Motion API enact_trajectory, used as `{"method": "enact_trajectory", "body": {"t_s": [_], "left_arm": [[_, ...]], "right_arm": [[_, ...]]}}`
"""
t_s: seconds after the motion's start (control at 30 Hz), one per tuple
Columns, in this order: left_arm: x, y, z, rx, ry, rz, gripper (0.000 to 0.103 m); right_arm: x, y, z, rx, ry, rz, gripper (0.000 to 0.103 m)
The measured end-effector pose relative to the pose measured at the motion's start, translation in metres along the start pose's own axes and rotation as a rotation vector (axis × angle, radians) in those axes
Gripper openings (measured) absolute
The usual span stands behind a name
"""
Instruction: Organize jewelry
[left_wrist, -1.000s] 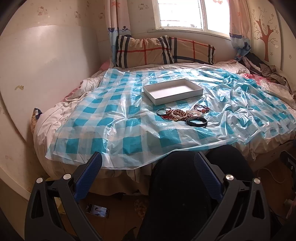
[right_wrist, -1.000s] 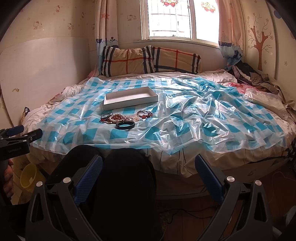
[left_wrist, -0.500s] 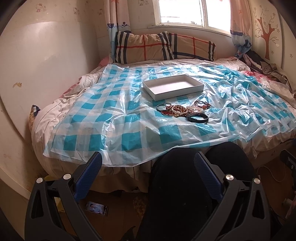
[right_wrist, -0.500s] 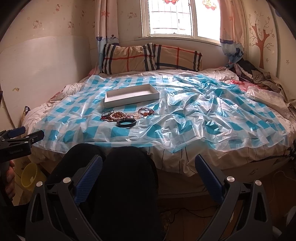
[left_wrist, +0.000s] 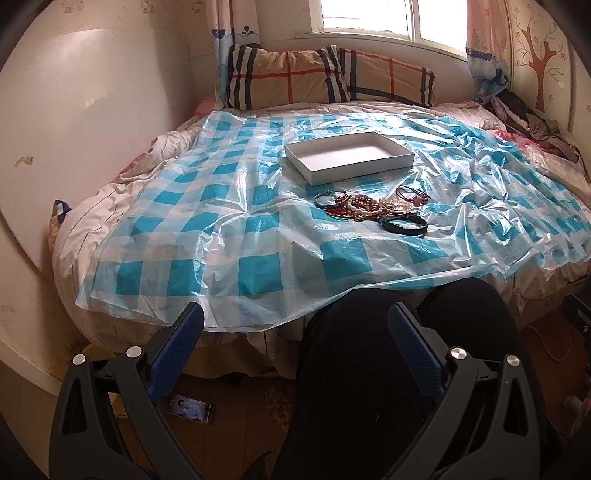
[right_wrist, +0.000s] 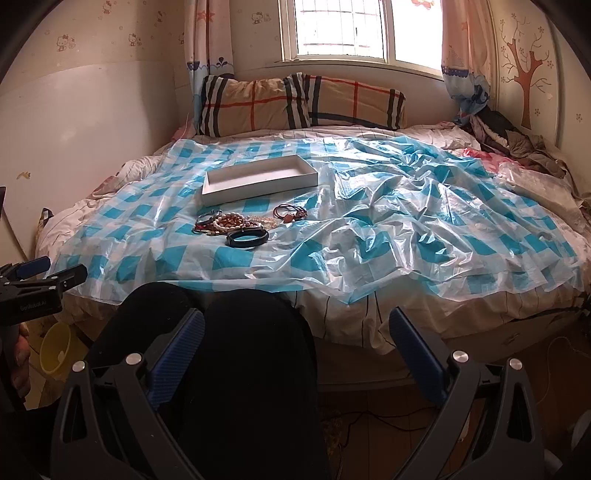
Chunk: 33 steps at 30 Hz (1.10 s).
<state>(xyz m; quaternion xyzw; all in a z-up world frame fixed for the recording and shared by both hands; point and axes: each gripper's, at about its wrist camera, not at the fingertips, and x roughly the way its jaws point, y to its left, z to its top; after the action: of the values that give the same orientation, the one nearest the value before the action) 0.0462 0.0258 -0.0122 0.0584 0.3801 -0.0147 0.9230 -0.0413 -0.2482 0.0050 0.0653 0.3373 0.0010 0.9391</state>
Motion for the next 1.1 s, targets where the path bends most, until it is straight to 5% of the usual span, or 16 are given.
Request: {"method": "enact_trajectory", "body": {"t_s": [0.43,0.97,1.1], "left_arm": [[0.033,-0.006,0.018,0.008,0.051,-0.026,0.096],[0.105,-0.030,0.081,0.004,0.027,-0.207,0.096],[0.127,-0.061,0.096,0.105,0.011,-0.284,0.096]], "right_arm": [[0.035,0.000,0.012,0.000,0.036,0.014,0.096],[0.104,-0.003,0.071,-0.068,0.011,0.058,0.096],[0.126,-0.009,0.081,-0.071,0.026,0.041,0.096]]}}
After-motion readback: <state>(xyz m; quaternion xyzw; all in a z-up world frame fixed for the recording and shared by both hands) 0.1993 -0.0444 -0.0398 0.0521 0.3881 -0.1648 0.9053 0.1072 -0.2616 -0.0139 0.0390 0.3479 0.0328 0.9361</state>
